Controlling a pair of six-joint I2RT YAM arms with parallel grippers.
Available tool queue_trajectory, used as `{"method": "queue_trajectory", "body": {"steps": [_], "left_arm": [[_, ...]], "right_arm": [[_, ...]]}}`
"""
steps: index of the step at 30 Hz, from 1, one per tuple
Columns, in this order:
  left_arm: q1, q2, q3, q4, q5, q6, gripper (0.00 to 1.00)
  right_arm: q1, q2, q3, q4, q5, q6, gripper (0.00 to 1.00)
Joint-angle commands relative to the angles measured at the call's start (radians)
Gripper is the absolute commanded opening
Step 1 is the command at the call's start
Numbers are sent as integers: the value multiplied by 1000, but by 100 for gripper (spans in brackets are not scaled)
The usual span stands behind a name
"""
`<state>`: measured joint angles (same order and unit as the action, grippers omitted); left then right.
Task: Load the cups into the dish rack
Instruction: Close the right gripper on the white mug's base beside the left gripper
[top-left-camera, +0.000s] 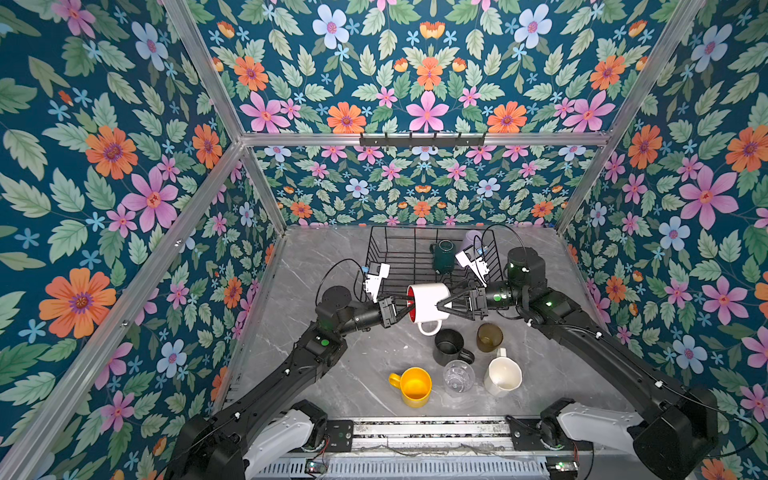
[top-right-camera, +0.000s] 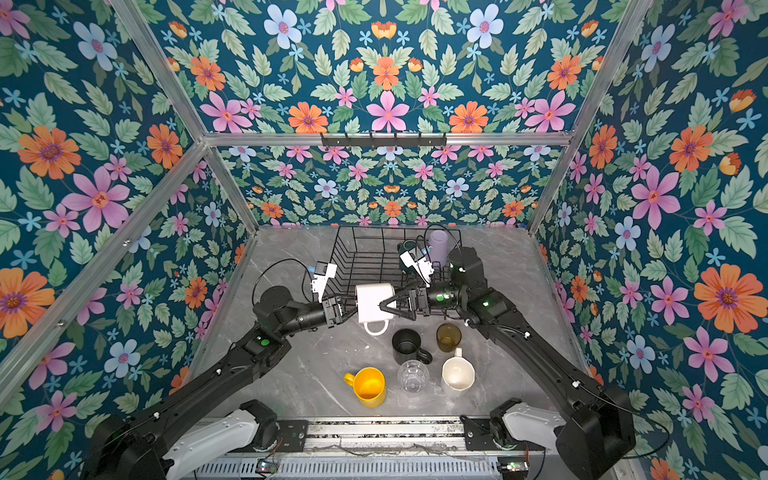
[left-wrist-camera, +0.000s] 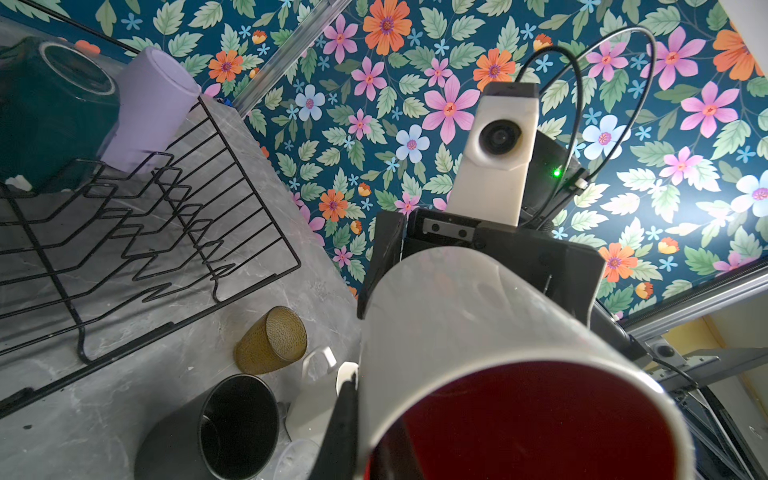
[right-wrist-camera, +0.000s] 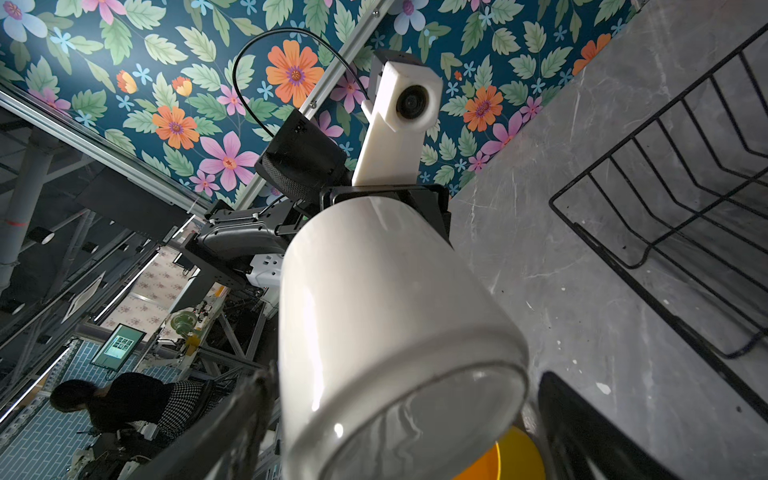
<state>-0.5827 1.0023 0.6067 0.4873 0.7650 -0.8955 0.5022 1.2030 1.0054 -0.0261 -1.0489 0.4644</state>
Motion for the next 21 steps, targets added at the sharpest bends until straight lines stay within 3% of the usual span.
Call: {"method": "queue_trajectory", "body": {"steps": [1,21], "left_arm": [[1,2,3,106,25,-21,0],[1,31,-2,166,54,-51,0]], "right_arm": [[10,7,3,30,7,3,99],[64,66,-10,190,49,114,96]]}}
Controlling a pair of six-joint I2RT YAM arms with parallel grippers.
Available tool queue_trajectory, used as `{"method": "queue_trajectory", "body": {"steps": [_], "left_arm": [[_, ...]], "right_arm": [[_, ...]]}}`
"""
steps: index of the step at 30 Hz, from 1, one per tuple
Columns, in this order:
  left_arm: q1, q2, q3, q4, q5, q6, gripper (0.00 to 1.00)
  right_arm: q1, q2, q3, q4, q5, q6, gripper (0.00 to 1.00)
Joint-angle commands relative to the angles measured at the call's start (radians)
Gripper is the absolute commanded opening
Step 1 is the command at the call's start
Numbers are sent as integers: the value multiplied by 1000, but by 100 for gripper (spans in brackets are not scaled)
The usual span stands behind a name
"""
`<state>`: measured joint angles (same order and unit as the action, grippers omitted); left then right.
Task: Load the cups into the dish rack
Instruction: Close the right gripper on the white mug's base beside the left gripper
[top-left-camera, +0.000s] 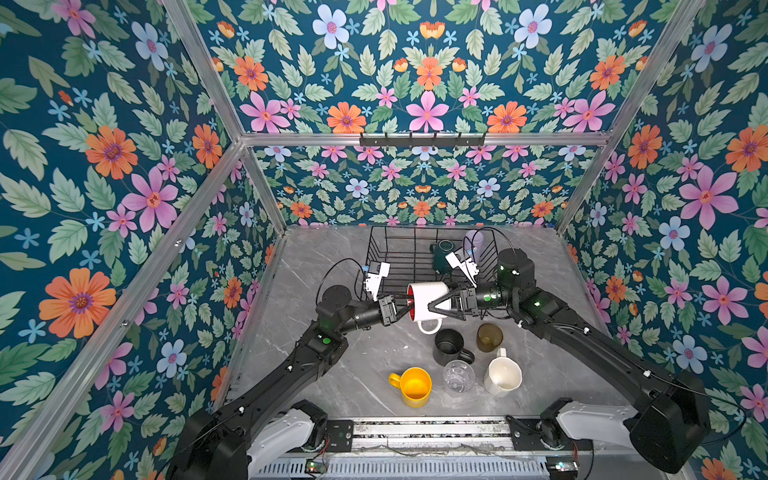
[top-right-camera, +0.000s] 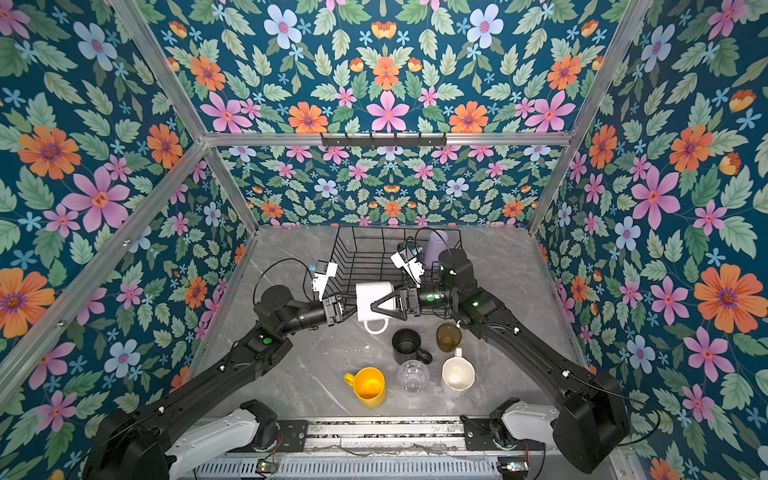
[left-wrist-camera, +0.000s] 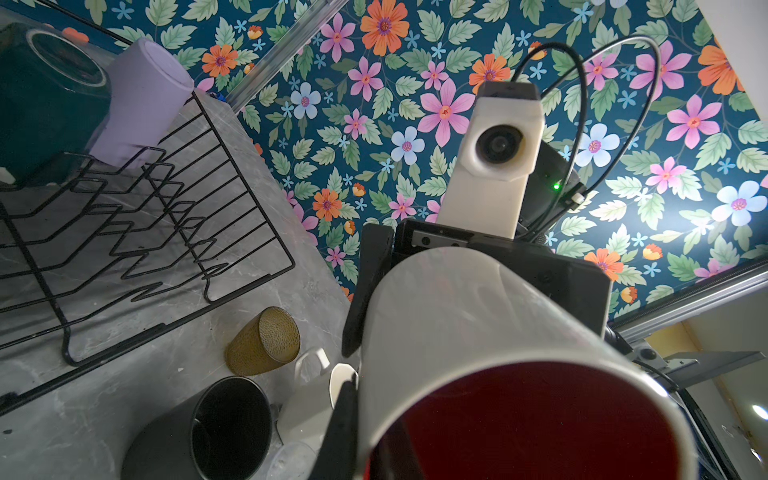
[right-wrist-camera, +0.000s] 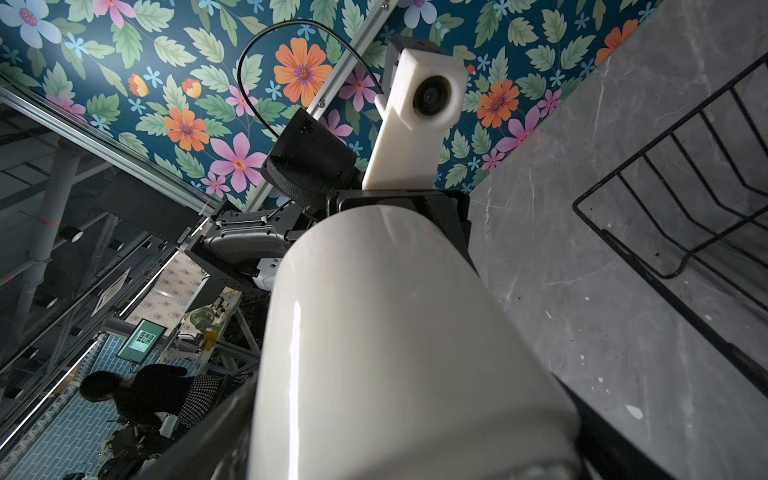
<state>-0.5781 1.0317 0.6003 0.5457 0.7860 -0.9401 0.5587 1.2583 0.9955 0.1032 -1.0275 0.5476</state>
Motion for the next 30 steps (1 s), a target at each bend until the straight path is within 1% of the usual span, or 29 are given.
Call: {"method": "queue_trajectory", "body": {"steps": [1,11,16,21,27,30], "left_arm": [[-4,2,4,110,34,-9,0],[-3,7,1,128,47,-19,0],[-3,1,1,128,50,-19,0],[-4,1,0,132,51,-23,0],[-3,3,-1,148,55,-34,0],[-3,8,1,148,56,-32,0]], "right_arm": [[10,17,1,69,28,37,96],[20,33,-5,115,43,67,94],[20,26,-5,94,61,53,98],[19,28,-8,102,66,63,98],[21,35,-9,106,64,71,94],[21,36,-8,98,64,68,88]]}}
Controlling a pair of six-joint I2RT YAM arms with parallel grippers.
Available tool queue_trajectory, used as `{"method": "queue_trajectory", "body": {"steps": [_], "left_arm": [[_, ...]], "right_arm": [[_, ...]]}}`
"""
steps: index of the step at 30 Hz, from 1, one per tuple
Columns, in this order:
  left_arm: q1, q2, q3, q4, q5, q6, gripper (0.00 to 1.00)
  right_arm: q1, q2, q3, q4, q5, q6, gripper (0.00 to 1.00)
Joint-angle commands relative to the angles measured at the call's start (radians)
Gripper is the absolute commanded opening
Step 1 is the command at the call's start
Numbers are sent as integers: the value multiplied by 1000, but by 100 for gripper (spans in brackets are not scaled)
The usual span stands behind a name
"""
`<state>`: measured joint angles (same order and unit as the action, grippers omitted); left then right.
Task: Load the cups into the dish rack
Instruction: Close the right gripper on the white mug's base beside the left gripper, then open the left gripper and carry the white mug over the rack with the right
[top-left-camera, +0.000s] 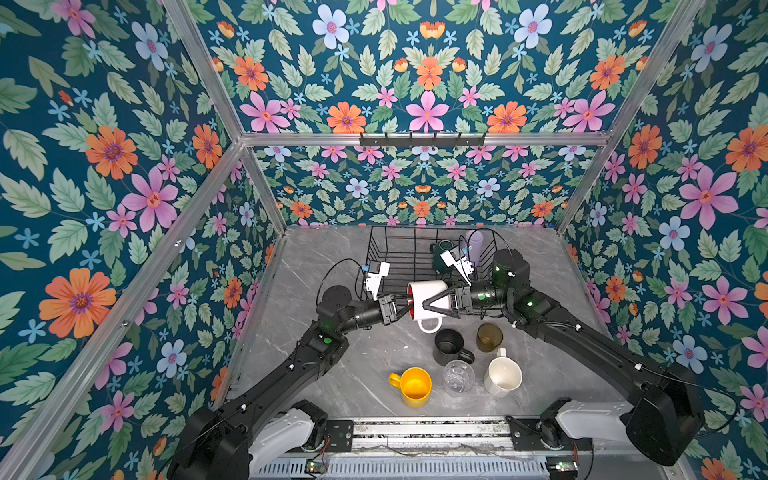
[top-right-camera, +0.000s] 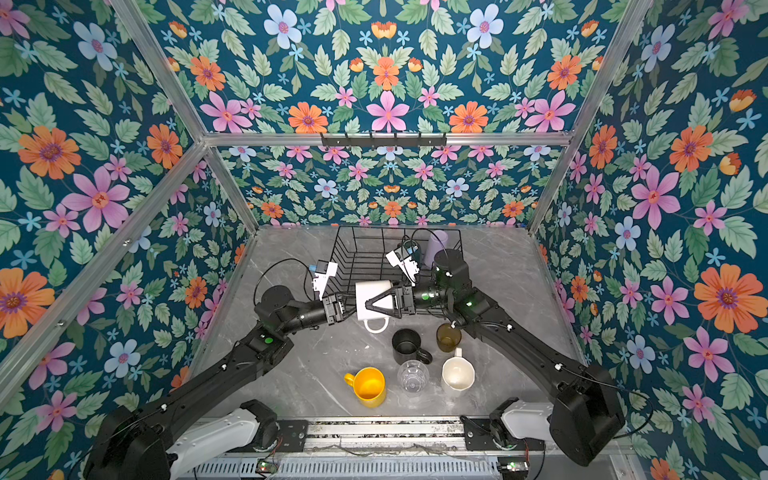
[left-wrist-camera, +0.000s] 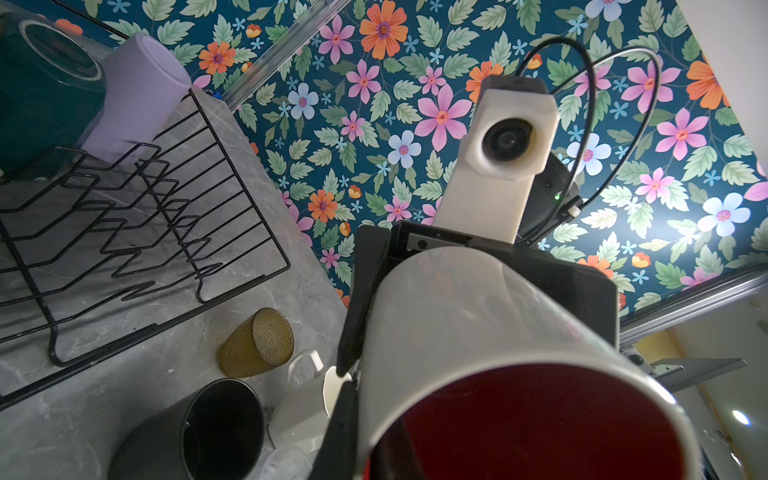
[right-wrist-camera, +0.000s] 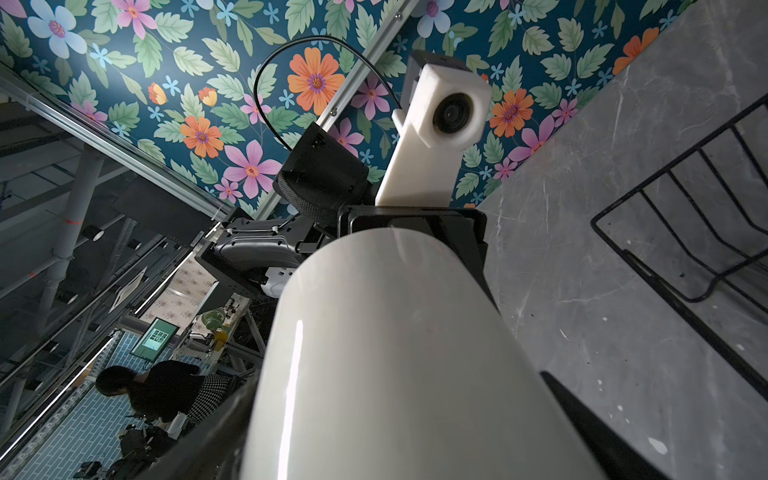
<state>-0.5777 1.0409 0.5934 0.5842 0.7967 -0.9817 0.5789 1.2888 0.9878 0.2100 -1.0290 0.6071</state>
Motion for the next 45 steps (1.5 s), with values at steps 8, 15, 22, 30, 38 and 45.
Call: {"method": "queue_trajectory", "body": {"steps": [8,15,22,30,38,45], "left_arm": [[-4,-3,6,106,42,8,0],[-4,-10,5,97,40,8,0],[-4,-19,8,64,28,17,0],[-4,-21,11,26,20,32,12],[-4,-31,14,-12,5,51,58],[-2,-78,29,-176,-96,131,79]], "right_arm": [[2,1,6,-53,83,-18,54],[2,2,11,-70,90,-24,18],[0,-14,24,-95,118,-20,0],[1,-36,43,-133,136,-38,0],[-9,-68,60,-189,165,-67,0],[-48,-94,76,-270,178,-90,0]]}}
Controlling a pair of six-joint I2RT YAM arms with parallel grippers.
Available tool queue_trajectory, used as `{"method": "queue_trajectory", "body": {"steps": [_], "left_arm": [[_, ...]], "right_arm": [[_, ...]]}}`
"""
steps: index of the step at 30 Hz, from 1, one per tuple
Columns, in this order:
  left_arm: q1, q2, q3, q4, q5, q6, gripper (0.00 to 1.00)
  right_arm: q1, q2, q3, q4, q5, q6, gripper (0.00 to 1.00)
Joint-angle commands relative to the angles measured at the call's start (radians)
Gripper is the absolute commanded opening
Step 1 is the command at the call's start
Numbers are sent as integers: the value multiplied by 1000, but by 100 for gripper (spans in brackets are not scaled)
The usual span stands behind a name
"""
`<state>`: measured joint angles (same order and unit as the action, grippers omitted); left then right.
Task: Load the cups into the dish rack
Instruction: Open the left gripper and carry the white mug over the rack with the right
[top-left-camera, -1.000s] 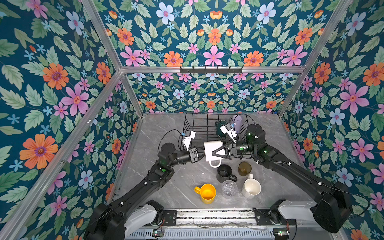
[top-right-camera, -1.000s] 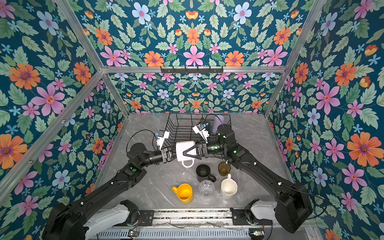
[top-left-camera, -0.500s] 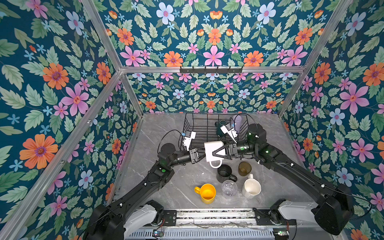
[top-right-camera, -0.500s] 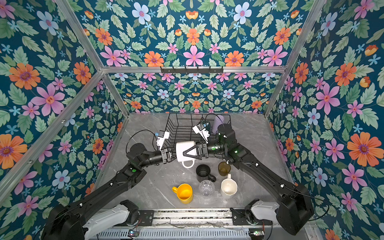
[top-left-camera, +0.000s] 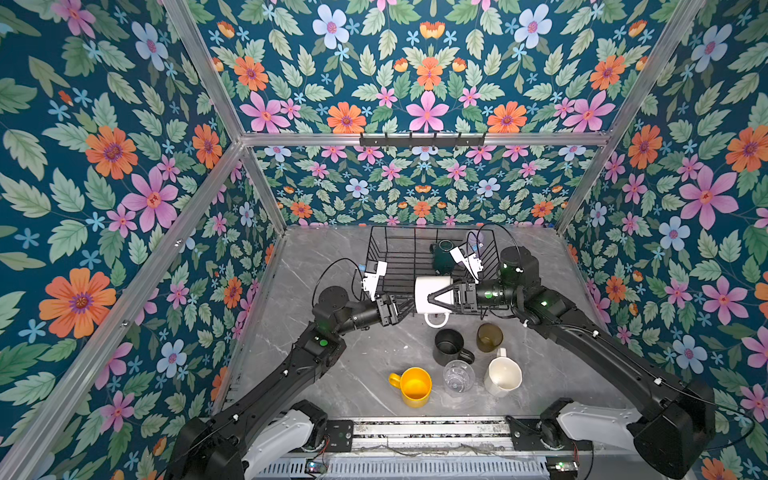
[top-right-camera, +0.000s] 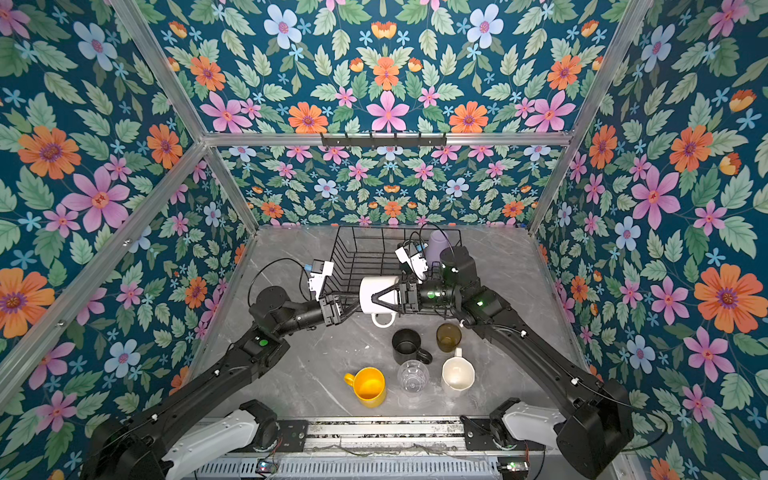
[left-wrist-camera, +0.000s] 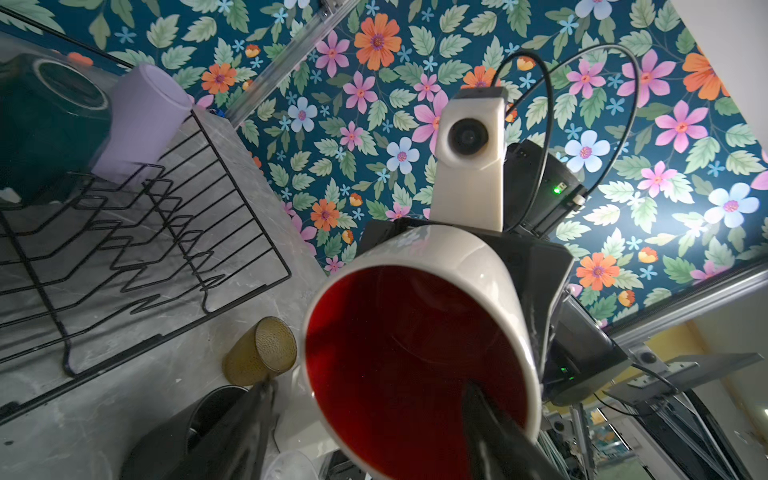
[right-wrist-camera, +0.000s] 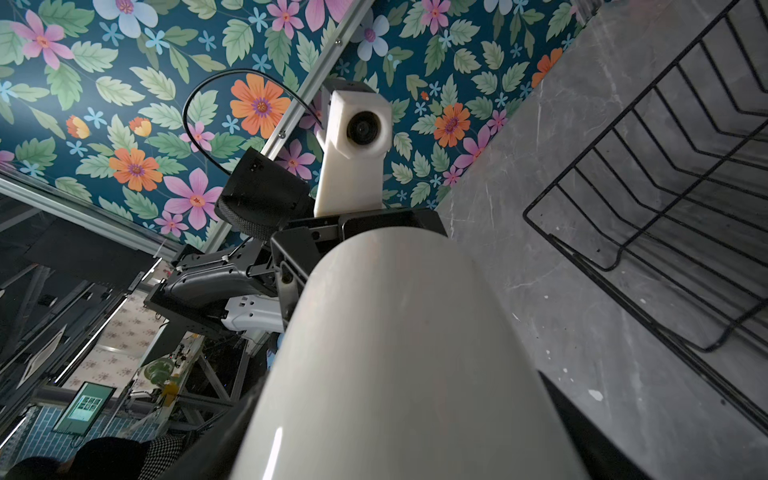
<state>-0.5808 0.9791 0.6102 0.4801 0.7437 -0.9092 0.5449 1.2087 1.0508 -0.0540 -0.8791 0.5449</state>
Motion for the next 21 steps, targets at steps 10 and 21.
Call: {"method": "queue_trajectory", "body": {"steps": [10,21], "left_arm": [[4,-176,51,-412,-391,197,92],[4,-446,44,-639,-677,292,100]], "right_arm": [[-111,-63,171,-490,254,-285,0],[-112,29,384,-874,683,-468,0]]}}
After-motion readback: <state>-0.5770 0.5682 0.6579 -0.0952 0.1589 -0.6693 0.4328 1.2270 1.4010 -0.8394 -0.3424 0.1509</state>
